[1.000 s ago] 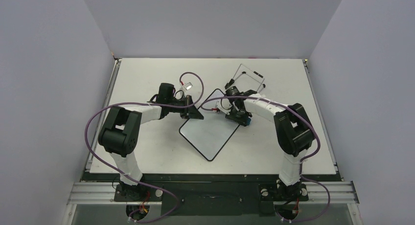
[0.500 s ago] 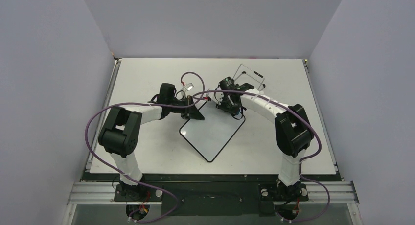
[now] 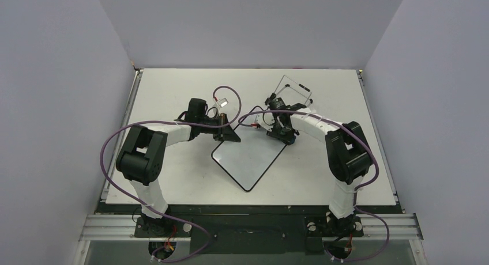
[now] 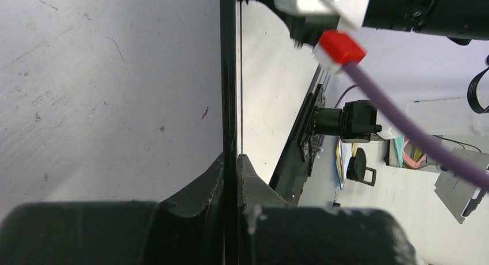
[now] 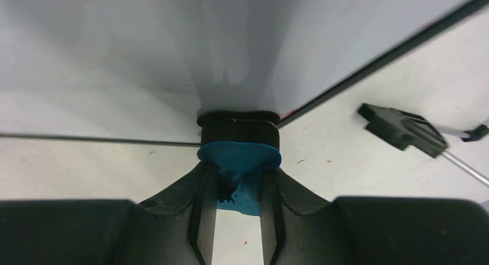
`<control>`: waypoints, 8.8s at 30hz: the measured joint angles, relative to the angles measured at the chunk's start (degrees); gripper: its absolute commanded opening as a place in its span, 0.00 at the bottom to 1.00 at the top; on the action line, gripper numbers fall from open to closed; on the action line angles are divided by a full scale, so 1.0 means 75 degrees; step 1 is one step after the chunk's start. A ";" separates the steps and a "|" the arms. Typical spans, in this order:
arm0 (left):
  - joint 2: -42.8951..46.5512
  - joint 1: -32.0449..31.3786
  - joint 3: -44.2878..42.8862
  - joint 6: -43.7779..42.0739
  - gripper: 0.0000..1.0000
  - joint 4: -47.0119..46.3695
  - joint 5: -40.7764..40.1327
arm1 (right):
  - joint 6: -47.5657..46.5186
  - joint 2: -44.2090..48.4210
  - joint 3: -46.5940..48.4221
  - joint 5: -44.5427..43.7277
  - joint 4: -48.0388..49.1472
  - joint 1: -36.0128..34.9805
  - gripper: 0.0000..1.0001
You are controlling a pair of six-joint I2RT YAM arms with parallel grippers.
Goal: Erase the whiteboard
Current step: Erase the whiteboard at the center of the board, then place the whiteboard eraser at the center of the board, then place the whiteboard on the whiteboard stand.
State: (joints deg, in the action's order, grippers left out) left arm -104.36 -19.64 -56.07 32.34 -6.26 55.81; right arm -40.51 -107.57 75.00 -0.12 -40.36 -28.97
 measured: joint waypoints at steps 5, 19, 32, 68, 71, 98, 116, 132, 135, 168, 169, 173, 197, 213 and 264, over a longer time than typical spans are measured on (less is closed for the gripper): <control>0.0000 0.0003 0.0000 -0.0050 0.00 0.0000 0.0012 | -0.0309 0.0079 -0.0291 0.0204 -0.0522 -0.0181 0.00; 0.0000 -0.0017 0.0000 -0.0137 0.00 0.0006 0.0082 | 0.0358 -0.0047 0.1230 0.0729 -0.0455 -0.0070 0.00; 0.0000 -0.0017 0.0000 -0.0058 0.00 0.0052 0.0085 | 0.0175 -0.0286 0.0361 0.0233 -0.0423 0.0490 0.00; 0.0038 0.0017 0.0417 0.0452 0.00 -0.0737 0.0050 | 0.0819 0.1137 -0.0790 0.2369 0.0688 -0.1568 0.00; 0.0038 0.0009 0.0507 0.0664 0.00 -0.1029 -0.0006 | 0.0784 0.1408 -0.1221 0.2774 0.0927 -0.2189 0.00; 0.0041 0.0035 0.0688 0.1003 0.00 -0.1422 -0.0108 | 0.1513 0.1405 -0.1510 0.1693 0.3069 -0.1145 0.00; 0.0154 -0.0038 0.0688 0.1020 0.00 -0.1542 -0.0160 | 0.1282 0.1515 -0.1128 0.2256 0.2247 -0.2940 0.00; 0.0239 -0.0073 0.0688 0.1043 0.00 -0.1376 -0.0050 | 0.0705 0.1306 -0.1445 0.1536 0.2151 0.0023 0.00; 0.0239 -0.0076 0.0691 0.1250 0.00 -0.1396 -0.0114 | 0.0417 0.1577 -0.1932 0.1754 0.2011 -0.0201 0.00; 0.1107 -0.0105 0.0752 0.2291 0.00 -0.2489 -0.0268 | 0.0973 0.2358 -0.0874 0.2043 0.1250 0.0551 0.00; 0.1122 -0.0134 0.0720 0.2192 0.00 -0.2355 -0.0268 | 0.1003 0.2259 -0.0697 0.2031 0.1169 0.0495 0.00; 0.1134 -0.0405 0.0469 0.1891 0.00 -0.1731 -0.0335 | 0.1134 0.1818 0.0364 0.1961 0.0854 0.0012 0.00; 0.1958 -0.0236 -0.0009 -0.0187 0.00 0.1116 -0.0618 | 0.0886 0.2815 0.0536 0.3876 -0.1032 0.2532 0.01; 0.3450 -0.0189 -0.1781 -0.3567 0.00 0.5421 -0.1821 | -0.0318 0.2509 -0.2620 0.2739 -0.1556 0.4138 0.59; 0.2567 -0.3279 -0.3343 -0.6953 0.00 0.8072 -0.2815 | -0.1180 0.4197 -0.0592 0.7111 -0.3054 0.0927 0.50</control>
State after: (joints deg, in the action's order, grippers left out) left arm -85.10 -44.23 -81.14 -19.81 54.28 34.70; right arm -49.36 -76.09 70.57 53.21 -63.26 -22.02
